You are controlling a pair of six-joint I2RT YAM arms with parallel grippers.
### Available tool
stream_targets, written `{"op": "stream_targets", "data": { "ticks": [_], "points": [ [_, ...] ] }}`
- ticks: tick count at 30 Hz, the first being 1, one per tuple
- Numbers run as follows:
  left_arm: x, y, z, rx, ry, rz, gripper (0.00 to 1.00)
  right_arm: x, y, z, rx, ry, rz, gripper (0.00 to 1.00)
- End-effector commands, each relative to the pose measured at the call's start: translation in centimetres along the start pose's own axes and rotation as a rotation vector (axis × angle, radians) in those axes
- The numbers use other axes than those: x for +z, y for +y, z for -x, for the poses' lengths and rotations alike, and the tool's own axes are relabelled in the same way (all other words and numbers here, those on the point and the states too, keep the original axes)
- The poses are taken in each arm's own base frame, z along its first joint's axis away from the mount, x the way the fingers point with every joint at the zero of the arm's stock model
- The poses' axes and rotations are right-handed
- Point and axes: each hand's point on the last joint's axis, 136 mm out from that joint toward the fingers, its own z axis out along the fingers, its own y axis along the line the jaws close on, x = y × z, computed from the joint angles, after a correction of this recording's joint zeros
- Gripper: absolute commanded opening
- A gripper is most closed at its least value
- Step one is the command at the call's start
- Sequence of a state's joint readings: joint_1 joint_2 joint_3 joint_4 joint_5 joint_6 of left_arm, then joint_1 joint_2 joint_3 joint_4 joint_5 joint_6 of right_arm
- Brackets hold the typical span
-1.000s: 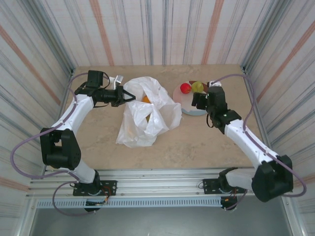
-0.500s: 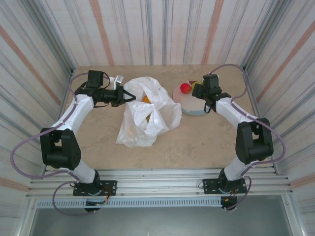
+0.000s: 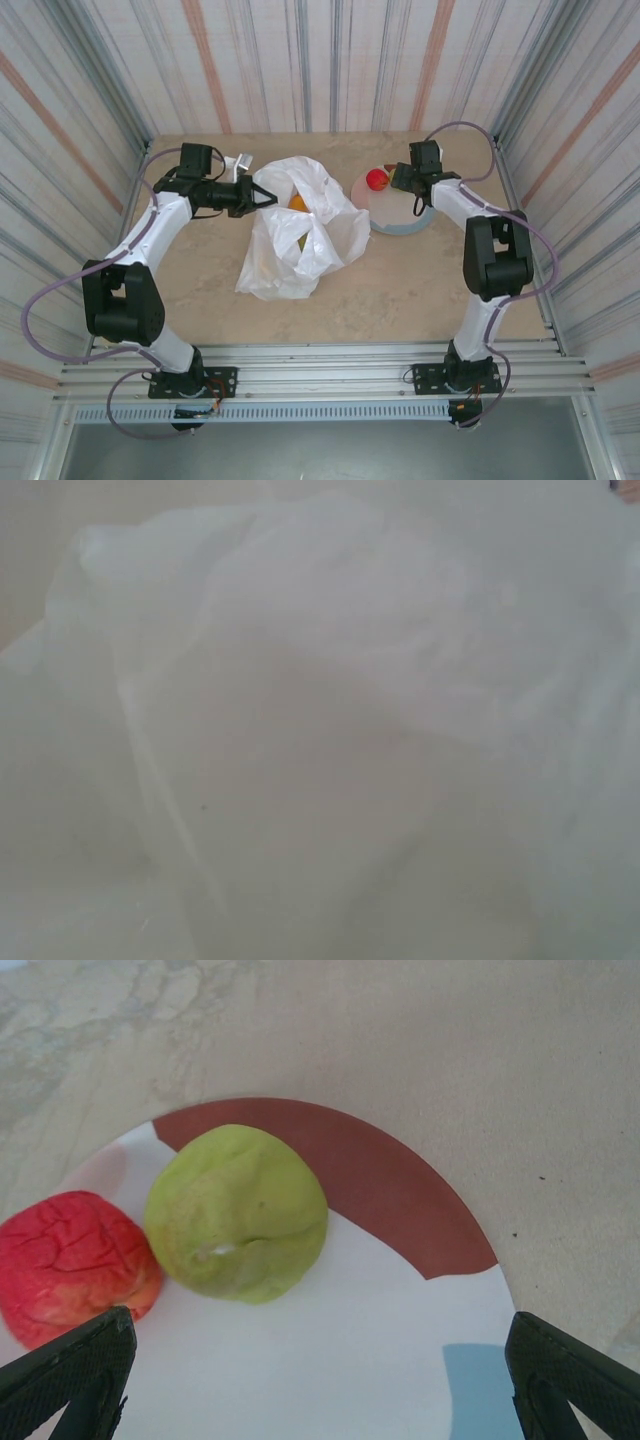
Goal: Place the fruits into the plastic bag
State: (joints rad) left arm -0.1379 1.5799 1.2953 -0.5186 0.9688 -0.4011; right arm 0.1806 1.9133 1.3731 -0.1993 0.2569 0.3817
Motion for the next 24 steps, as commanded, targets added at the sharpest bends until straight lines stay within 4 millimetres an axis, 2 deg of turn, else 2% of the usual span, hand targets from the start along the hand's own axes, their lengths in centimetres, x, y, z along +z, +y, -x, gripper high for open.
{"op": "stream_targets", "data": {
  "ticks": [1, 9, 16, 20, 24],
  "points": [
    [-0.6, -1.4, -0.3, 0.029, -0.009, -0.023, 0.00, 1.0, 0.3, 0.3, -0.017, 0.028, 0.001, 0.96],
    [-0.1, -1.3, -0.6, 0.028, 0.003, -0.015, 0.00, 3.6, 1.5, 0.1, 0.000, 0.080, 0.053, 0.92],
    [3.1, -2.2, -3.2, 0.074, 0.111, 0.003, 0.00, 5.4, 2.2, 0.4, 0.023, 0.103, 0.089, 0.83],
    [4.1, -2.4, -4.2, 0.099, 0.143, 0.034, 0.00, 6.4, 2.5, 0.1, 0.025, 0.129, 0.097, 0.77],
    [5.1, -2.3, -5.1, 0.098, 0.175, 0.039, 0.00, 7.2, 2.7, -0.5, 0.029, 0.158, 0.105, 0.76]
  ]
}}
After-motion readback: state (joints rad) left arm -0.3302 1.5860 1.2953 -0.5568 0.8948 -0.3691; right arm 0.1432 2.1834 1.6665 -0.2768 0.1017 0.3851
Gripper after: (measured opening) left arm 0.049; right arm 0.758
